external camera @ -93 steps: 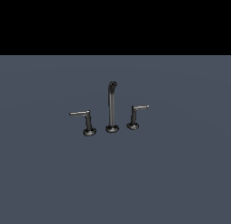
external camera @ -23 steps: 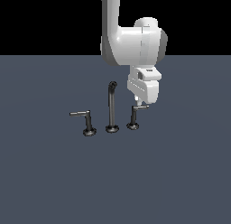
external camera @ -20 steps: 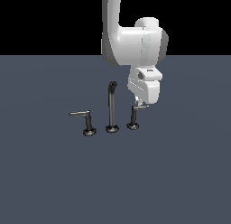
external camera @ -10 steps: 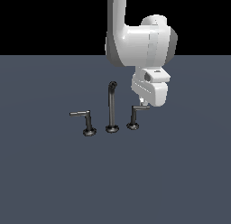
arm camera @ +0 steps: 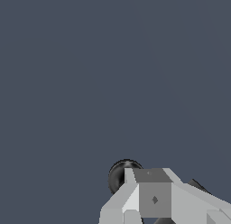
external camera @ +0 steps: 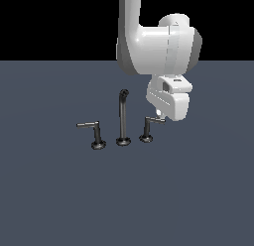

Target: Turn on the faucet by rotating a designated handle.

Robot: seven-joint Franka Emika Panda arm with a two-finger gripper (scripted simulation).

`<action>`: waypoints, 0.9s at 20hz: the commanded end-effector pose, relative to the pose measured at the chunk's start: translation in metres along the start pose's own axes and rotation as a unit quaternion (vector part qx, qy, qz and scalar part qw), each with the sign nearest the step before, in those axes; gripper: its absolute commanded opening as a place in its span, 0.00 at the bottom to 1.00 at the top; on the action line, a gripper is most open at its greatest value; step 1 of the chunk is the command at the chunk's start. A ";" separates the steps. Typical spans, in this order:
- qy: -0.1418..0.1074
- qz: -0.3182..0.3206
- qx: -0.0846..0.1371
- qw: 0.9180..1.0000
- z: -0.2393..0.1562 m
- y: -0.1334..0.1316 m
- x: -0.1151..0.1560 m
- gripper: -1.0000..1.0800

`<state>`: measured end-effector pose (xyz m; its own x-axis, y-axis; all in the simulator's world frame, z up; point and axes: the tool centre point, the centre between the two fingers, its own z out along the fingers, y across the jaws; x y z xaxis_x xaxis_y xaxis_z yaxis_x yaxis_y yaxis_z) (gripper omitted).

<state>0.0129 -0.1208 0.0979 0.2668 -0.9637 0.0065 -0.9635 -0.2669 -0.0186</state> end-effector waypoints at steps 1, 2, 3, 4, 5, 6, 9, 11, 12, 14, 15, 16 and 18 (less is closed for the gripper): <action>-0.003 0.002 -0.008 1.000 0.000 0.016 -0.003 0.00; -0.003 0.002 -0.008 1.000 0.000 0.019 -0.003 0.00; -0.003 0.003 -0.008 1.000 0.000 0.023 -0.004 0.00; -0.003 0.003 -0.009 1.000 0.000 0.026 -0.004 0.00; -0.003 0.003 -0.009 1.000 -0.001 0.030 -0.005 0.00; -0.003 0.004 -0.009 1.000 -0.001 0.034 -0.005 0.00; -0.002 0.001 -0.005 1.000 0.000 0.027 -0.009 0.00; -0.002 0.001 -0.005 1.000 0.000 0.031 -0.015 0.00; -0.002 0.002 -0.006 1.000 -0.001 0.033 -0.018 0.00; -0.002 0.002 -0.006 1.000 -0.001 0.038 -0.024 0.00; -0.002 0.002 -0.007 1.000 -0.001 0.040 -0.027 0.00; -0.003 0.003 -0.007 1.000 -0.001 0.042 -0.030 0.00; -0.003 0.003 -0.008 1.000 -0.001 0.047 -0.037 0.00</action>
<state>-0.0361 -0.1100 0.0977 0.2493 -0.9684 0.0059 -0.9684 -0.2494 -0.0075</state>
